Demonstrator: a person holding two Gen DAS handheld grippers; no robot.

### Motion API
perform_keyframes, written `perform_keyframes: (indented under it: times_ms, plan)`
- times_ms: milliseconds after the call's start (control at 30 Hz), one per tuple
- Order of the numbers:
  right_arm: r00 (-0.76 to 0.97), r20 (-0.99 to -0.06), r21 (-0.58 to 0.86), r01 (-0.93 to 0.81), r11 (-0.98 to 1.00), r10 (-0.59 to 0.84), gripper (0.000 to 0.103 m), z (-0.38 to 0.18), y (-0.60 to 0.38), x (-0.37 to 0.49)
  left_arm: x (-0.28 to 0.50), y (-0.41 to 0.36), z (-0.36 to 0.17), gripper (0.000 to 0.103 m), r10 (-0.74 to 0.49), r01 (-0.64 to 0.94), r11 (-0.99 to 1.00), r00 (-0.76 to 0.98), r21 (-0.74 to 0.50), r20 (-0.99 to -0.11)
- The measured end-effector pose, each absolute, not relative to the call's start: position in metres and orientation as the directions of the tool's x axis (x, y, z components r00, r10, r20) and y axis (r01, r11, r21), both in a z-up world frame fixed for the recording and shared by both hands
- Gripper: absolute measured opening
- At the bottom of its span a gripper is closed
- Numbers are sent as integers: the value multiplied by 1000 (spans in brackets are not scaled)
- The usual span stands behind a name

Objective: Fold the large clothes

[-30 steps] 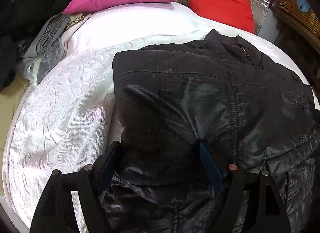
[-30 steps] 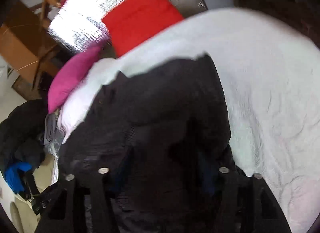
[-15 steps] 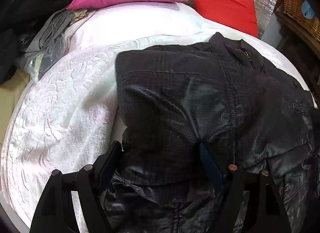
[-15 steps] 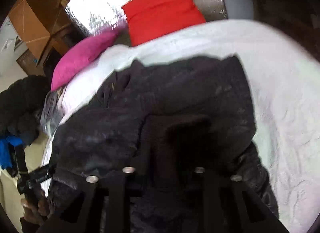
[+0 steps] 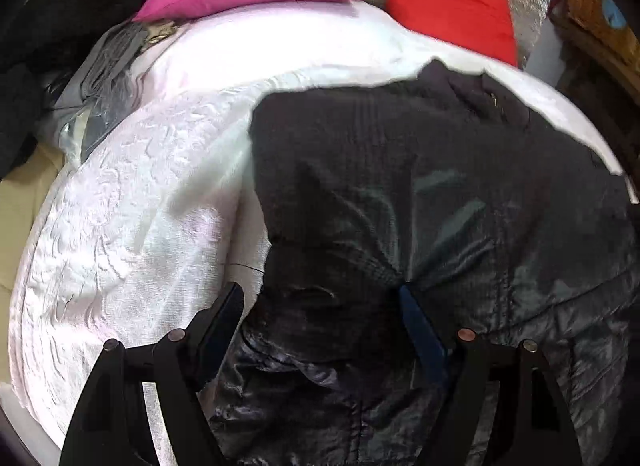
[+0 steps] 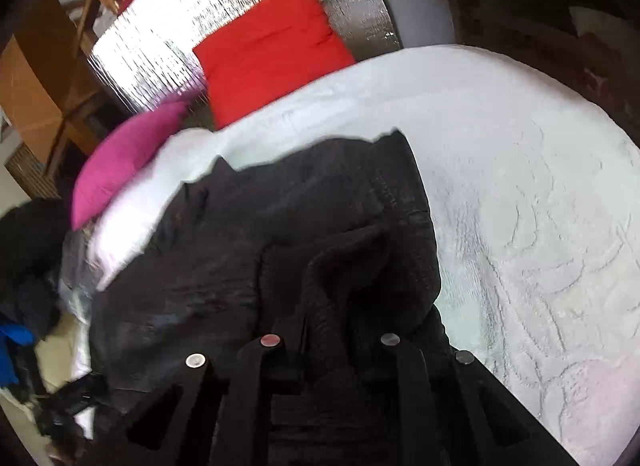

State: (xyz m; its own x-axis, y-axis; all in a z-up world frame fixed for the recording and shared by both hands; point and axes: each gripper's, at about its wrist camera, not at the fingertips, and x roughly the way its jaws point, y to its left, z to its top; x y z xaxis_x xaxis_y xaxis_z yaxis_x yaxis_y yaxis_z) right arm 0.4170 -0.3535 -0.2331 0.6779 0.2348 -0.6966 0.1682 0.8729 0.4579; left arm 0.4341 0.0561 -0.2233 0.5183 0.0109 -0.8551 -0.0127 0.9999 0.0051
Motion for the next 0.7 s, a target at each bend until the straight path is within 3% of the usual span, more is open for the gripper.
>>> perform_keyframes:
  times_ms: [33, 67, 100, 167, 267, 300, 367, 400, 533, 700]
  plan:
    - [694, -677, 477, 159, 864, 246, 22, -226, -356, 414, 433, 59, -219, 80, 12, -20, 1000, 535, 2, -845]
    - [733, -636, 500, 153, 853, 241, 32, -216, -363, 407, 431, 63, -214, 80, 19, -29, 1000, 554, 4, -832]
    - [763, -605, 511, 153, 846, 228, 63, -210, -366, 402, 429, 63, -209, 80, 26, -35, 999, 574, 8, -818]
    - [813, -552, 526, 169, 834, 183, 101, -198, -376, 389, 428, 65, -204, 80, 35, -36, 999, 600, 16, -799]
    - [873, -469, 509, 141, 849, 136, 96, -184, -372, 379, 430, 61, -203, 80, 57, -37, 998, 611, 43, -790]
    - [862, -486, 485, 131, 864, 142, 78, -183, -365, 385, 433, 60, -206, 80, 63, -38, 998, 601, 51, -797]
    - [837, -523, 436, 100, 894, 162, 53, -187, -348, 395, 436, 57, -215, 80, 75, -34, 997, 573, 67, -816]
    - [815, -554, 415, 93, 905, 170, 46, -191, -340, 403, 439, 51, -218, 80, 83, -31, 996, 557, 80, -826]
    - [659, -727, 339, 98, 935, 195, 44, -236, -318, 433, 442, 44, -235, 81, 98, -9, 994, 509, 108, -855]
    - [694, -682, 392, 83, 916, 229, 43, -215, -328, 417, 431, 48, -214, 80, 67, -21, 998, 571, 67, -818]
